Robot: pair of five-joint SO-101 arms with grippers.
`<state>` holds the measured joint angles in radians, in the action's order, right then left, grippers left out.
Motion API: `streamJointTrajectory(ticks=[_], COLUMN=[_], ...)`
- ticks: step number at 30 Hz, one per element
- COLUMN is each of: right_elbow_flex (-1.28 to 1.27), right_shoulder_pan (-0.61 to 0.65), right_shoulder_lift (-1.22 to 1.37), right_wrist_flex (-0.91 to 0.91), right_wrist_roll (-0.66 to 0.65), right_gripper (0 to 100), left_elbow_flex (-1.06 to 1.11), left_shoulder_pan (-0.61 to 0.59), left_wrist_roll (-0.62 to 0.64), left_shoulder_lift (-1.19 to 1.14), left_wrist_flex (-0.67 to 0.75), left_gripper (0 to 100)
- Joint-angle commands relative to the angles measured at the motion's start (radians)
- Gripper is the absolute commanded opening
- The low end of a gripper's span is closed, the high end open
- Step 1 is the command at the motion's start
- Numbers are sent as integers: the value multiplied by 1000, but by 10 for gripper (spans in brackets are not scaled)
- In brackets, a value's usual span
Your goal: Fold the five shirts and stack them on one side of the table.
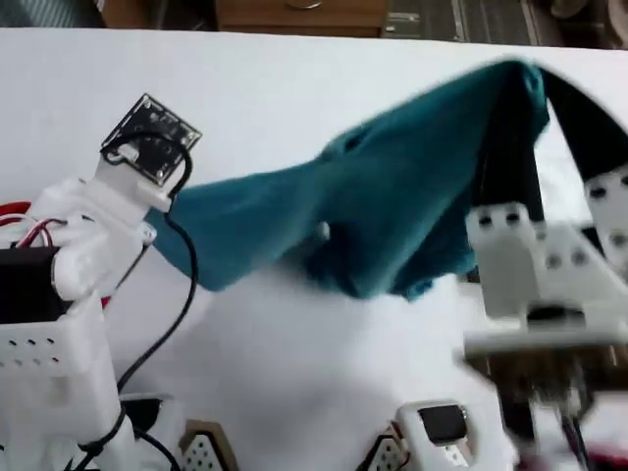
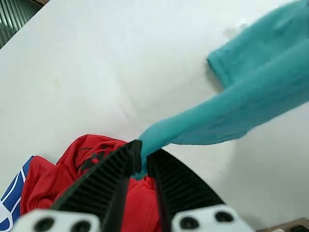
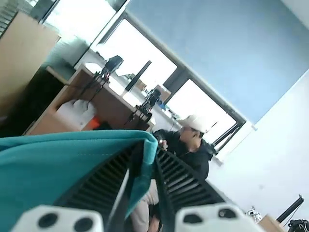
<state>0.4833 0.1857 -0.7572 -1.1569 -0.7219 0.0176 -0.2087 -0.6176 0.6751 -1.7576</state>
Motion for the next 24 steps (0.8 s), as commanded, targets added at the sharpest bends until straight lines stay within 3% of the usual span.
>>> streamJointTrajectory(ticks=[1, 24], right_elbow_flex=[9, 301], right_shoulder_pan=[-7, -7], right_shoulder_lift=[85, 111], right_wrist_flex=[76, 136], right_wrist_roll=[-6, -6], right_gripper=[20, 20], left_elbow_flex=[-8, -110], left_shoulder_pan=[-9, -11], left_wrist_roll=[-3, 8], left_shoulder_lift=[15, 110], left_wrist_flex=[37, 49], left_gripper=[21, 21])
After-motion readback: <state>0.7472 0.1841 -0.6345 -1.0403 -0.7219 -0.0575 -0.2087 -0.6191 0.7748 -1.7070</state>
